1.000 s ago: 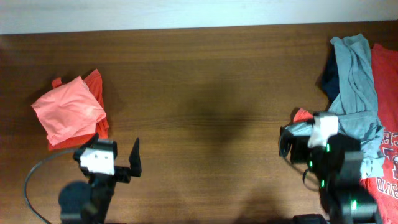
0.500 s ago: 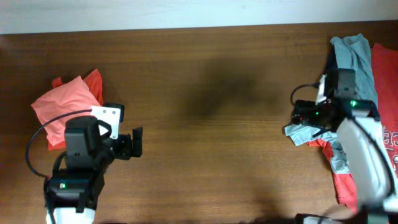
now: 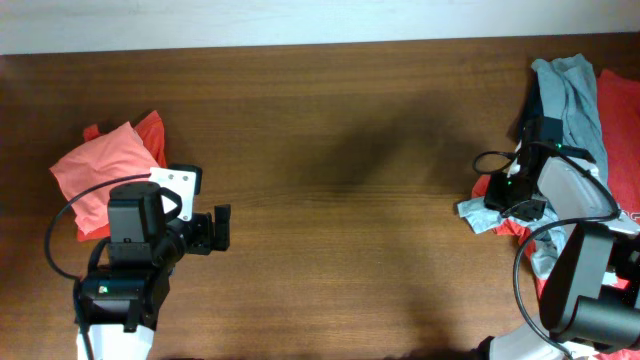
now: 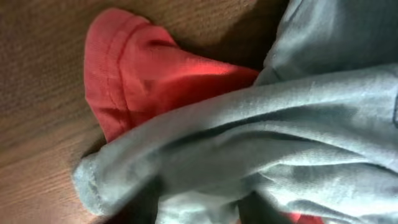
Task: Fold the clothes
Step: 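Reach the right gripper to the light blue shirt and grasp it, then drag the light blue shirt left toward the table center with right gripper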
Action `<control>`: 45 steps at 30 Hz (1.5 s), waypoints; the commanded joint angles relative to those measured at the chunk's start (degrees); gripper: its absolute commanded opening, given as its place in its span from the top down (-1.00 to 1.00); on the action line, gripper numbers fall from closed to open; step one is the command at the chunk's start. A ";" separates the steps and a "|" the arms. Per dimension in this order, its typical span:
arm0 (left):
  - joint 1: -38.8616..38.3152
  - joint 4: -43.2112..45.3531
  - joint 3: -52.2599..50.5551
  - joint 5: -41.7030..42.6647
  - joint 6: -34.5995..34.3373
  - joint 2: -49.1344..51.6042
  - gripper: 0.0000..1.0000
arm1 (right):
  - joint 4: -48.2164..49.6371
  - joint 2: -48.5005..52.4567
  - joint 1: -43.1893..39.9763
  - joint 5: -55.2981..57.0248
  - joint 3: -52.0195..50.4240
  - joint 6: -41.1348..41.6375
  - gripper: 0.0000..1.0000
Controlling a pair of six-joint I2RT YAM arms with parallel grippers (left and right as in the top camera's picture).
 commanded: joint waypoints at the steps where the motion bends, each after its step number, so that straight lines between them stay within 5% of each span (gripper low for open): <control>1: 0.39 0.15 1.03 0.00 -0.37 0.07 -0.99 | 0.28 0.26 -0.26 -0.31 0.55 1.42 0.92; 12: 0.42 0.50 1.03 0.00 -0.37 0.07 -0.98 | -14.21 -10.40 0.26 -4.94 15.10 -2.91 0.92; 21: 0.42 3.23 1.03 -0.04 -0.35 0.07 -0.98 | -19.10 -20.06 15.23 -9.86 20.85 -4.72 0.92; 27: 0.42 3.19 1.01 -0.04 -0.37 0.07 -0.98 | -11.43 -19.12 33.97 -9.11 20.85 -4.59 0.92; 38: 0.39 3.21 1.01 0.00 -0.37 0.07 -0.98 | 7.23 -16.94 41.05 -8.48 20.81 -4.28 0.91; 39: 0.39 3.21 1.01 0.00 -0.37 0.07 -0.98 | 11.47 -15.54 41.05 -8.44 20.79 -4.28 0.74; 40: 0.39 3.19 1.01 0.00 -0.37 0.07 -0.98 | 14.99 -14.01 41.00 -8.24 20.79 -4.31 0.19; 41: 0.39 3.19 1.01 0.00 -0.37 0.07 -0.98 | 19.10 -12.00 40.87 -8.00 20.79 -4.31 -0.09; 42: 0.39 3.19 1.01 0.00 -0.37 0.07 -0.98 | 21.51 -9.99 40.41 -7.65 20.81 -4.28 -0.17; 44: 0.39 3.13 1.01 0.02 -0.37 0.07 -0.98 | 20.96 -7.69 39.28 -7.15 20.81 -2.60 -0.97; 45: 0.39 3.10 1.01 0.02 -0.37 0.07 -0.98 | 19.37 -7.45 38.62 -7.17 20.81 -2.49 -0.97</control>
